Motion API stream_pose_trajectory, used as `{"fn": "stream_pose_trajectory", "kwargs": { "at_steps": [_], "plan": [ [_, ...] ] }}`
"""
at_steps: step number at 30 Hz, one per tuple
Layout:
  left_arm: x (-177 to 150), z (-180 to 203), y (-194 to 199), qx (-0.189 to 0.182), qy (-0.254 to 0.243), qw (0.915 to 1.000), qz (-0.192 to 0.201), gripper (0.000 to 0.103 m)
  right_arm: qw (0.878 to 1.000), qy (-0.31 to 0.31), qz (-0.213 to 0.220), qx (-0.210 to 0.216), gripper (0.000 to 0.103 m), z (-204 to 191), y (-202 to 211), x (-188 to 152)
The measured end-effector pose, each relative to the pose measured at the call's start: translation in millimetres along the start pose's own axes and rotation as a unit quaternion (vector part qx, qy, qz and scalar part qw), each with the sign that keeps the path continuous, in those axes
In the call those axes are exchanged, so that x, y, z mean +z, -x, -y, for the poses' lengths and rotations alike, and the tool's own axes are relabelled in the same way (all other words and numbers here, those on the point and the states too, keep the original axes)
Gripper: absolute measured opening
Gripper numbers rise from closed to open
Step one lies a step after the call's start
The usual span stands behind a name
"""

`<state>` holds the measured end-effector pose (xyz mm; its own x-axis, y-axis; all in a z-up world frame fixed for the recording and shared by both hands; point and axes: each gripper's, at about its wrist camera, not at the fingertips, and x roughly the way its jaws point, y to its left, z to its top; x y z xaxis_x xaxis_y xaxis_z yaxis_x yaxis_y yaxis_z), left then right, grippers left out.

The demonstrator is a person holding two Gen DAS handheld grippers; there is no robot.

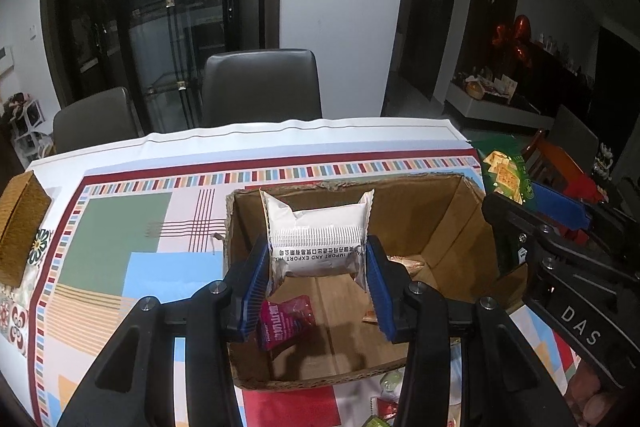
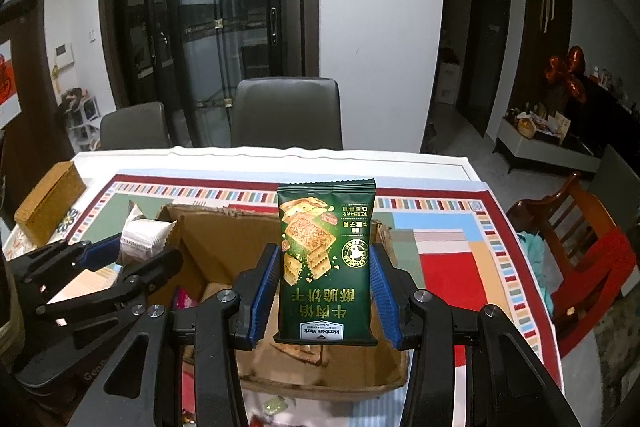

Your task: Organize snacks

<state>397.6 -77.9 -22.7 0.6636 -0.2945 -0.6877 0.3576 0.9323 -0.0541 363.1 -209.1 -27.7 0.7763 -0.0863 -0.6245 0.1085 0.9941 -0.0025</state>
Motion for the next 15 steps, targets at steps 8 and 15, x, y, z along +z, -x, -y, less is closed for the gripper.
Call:
{"fn": "stream_pose_trajectory", "kwargs": {
  "at_steps": [8, 15],
  "plan": [
    [-1.4, 2.2, -1.1, 0.000, -0.009, 0.9999, -0.006, 0.050, 1.000, -0.003, -0.010, 0.001, 0.046, 2.3, -6.5, 0.8],
    [-0.4, -1.0, 2.2, 0.007, -0.005, 1.0000, 0.000, 0.069, 1.000, -0.004, 0.000, -0.013, 0.075, 5.3, -2.3, 2.7]
  ]
}}
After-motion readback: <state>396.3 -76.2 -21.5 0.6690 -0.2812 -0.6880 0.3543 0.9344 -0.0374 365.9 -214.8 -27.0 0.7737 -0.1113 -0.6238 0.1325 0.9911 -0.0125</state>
